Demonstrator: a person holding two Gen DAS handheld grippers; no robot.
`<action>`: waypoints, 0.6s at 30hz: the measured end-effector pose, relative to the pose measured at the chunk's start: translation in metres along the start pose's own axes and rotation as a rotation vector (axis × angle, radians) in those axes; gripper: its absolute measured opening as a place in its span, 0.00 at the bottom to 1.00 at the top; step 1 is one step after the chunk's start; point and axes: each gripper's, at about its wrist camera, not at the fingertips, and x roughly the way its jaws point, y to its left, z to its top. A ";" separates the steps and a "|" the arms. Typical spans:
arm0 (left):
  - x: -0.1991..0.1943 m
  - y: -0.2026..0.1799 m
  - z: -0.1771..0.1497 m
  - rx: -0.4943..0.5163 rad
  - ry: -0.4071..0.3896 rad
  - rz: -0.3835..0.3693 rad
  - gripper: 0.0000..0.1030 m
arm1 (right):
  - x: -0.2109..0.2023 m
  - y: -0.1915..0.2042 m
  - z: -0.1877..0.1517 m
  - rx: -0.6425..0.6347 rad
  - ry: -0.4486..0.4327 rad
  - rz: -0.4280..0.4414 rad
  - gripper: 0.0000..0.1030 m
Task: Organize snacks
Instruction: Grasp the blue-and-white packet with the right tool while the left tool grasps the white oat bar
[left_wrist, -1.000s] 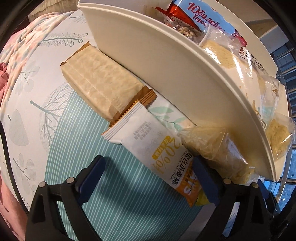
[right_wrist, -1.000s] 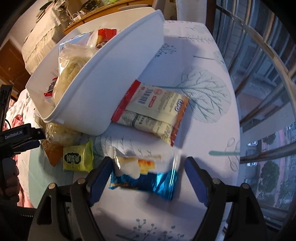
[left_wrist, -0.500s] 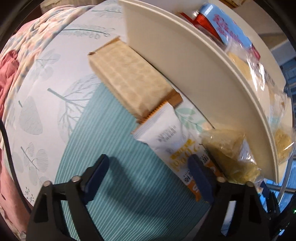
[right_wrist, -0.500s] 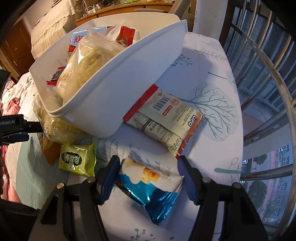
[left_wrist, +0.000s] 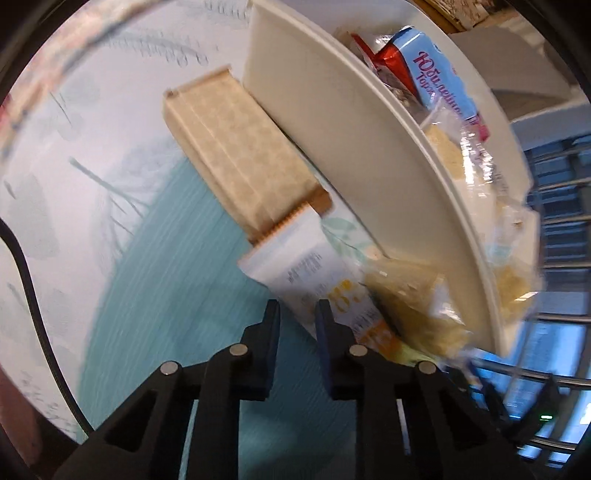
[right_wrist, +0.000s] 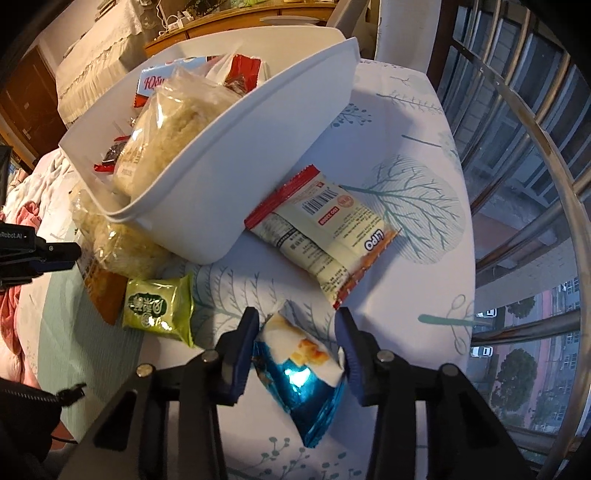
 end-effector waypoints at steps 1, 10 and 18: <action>-0.003 0.000 -0.004 -0.011 0.001 -0.023 0.18 | -0.001 0.001 0.000 0.003 -0.003 0.004 0.41; -0.018 0.011 0.006 -0.096 -0.003 0.003 0.63 | -0.021 -0.005 -0.010 0.047 -0.028 0.012 0.40; 0.010 0.003 0.022 -0.178 0.060 0.061 0.67 | -0.040 -0.014 -0.016 0.081 -0.029 -0.015 0.40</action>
